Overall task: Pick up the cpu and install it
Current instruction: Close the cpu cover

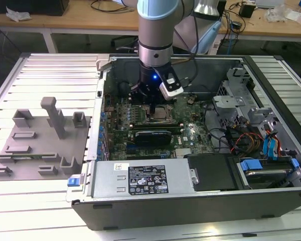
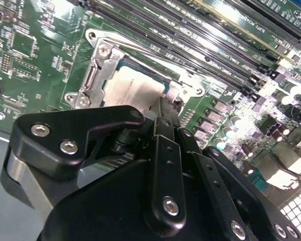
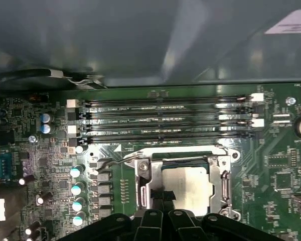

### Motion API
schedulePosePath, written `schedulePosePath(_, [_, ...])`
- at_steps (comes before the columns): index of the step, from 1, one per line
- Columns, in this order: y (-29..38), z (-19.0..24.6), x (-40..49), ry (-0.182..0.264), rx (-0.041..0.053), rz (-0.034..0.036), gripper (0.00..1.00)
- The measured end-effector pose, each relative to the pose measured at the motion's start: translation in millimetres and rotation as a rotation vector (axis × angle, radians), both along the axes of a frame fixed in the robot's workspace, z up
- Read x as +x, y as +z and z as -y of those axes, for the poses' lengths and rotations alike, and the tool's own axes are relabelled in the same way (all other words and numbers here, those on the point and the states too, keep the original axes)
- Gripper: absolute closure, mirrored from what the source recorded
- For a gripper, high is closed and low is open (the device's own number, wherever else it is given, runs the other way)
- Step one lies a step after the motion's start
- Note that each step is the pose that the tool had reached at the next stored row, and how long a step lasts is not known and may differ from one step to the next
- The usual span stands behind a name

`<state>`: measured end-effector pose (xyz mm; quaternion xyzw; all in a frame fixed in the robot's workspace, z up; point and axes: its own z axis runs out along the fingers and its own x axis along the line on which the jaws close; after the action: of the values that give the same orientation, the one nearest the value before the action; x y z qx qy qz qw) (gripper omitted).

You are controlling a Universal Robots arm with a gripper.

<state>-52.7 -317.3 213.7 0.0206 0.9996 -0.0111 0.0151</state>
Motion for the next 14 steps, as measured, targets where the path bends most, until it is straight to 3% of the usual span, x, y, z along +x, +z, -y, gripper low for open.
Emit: schedulePosePath(14, [-6.3,0.0,-6.5,0.000,0.0000,0.0011,0.89])
